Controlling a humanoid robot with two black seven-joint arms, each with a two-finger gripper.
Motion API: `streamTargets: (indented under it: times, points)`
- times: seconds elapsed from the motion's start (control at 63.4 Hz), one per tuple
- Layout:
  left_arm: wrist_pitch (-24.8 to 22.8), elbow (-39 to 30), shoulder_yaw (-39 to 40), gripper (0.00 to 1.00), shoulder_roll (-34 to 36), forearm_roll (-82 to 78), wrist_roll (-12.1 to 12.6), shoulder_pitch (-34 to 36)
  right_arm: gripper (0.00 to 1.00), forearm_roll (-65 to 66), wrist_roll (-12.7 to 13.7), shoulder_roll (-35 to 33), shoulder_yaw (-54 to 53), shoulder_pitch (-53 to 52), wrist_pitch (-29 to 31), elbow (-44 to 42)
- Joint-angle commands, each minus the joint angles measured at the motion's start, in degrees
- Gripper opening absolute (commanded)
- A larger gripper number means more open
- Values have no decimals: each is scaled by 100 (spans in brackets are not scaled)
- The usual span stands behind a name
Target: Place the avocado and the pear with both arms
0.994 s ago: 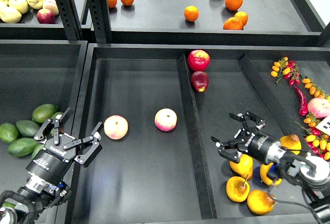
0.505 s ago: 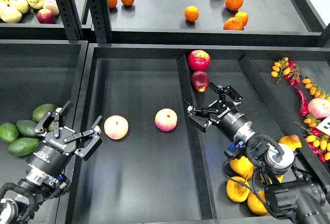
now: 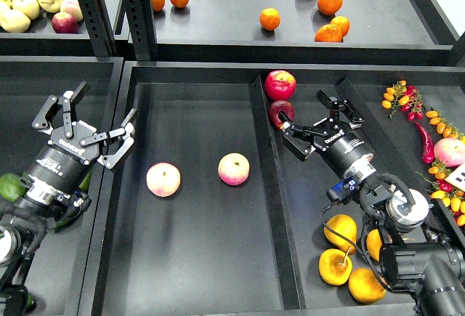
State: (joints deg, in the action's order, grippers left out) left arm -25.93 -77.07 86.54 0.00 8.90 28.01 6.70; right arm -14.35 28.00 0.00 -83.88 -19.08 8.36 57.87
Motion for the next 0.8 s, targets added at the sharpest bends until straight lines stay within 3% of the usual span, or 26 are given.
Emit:
streamTargets:
  times: [0.0,0.378,0.505,0.789]
  points:
    - [88,-10,-94,99,0,-178,-1,16,100,-15,0,0,47,10,8,128]
    - [326,148,-14,99,0,86,-1,-327,100,-50,0,0,328,396,104,312]
    - [317,157,-58,99,0,252,-1,-467,100,-50,-427,0,337,870,342,417]
    - [115,-89,-111,99,0,332,-50,-1311,100,-15,-682,0,337,1873,368,1226]
